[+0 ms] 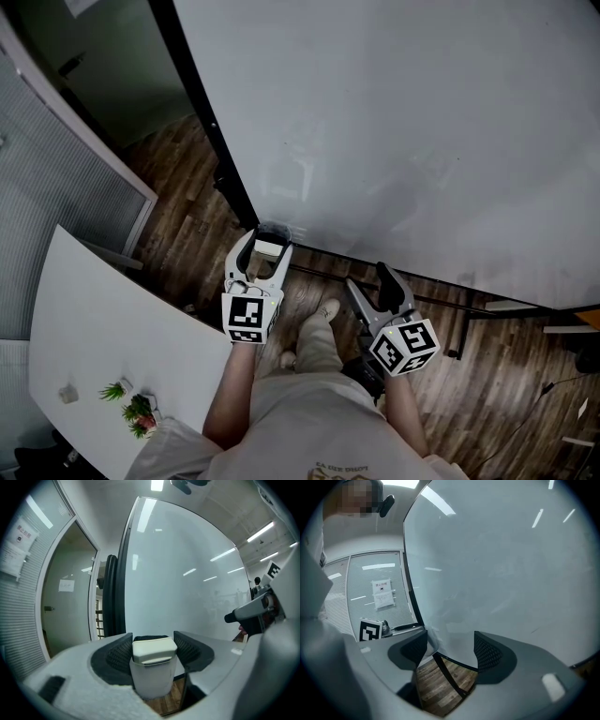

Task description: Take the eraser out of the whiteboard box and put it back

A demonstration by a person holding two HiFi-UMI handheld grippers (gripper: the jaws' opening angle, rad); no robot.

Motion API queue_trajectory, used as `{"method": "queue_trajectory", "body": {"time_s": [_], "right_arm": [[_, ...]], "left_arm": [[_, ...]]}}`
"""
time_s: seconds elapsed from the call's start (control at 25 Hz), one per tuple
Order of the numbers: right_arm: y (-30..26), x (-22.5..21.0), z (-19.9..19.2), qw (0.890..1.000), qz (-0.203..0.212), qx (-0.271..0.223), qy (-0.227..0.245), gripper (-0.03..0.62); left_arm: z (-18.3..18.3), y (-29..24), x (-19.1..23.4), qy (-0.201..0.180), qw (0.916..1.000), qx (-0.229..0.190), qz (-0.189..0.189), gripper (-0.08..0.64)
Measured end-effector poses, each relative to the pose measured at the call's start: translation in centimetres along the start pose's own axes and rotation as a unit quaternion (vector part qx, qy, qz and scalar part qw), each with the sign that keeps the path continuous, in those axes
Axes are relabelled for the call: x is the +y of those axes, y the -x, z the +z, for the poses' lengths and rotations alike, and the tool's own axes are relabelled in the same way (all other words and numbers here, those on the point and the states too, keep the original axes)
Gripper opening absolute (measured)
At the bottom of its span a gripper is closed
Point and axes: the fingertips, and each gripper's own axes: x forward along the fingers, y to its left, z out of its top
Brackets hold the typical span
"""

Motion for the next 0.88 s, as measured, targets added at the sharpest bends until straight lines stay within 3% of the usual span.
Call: {"method": "queue_trajectory", "body": {"time_s": [0.88], "right_arm": [[0.9, 0.6, 0.7, 1.0, -0.003, -0.011, 0.003, 0.311]], "left_arm": [[1.4, 0.8, -0.2, -0.002, 0.9999, -0.011, -0.002, 0.27]]}}
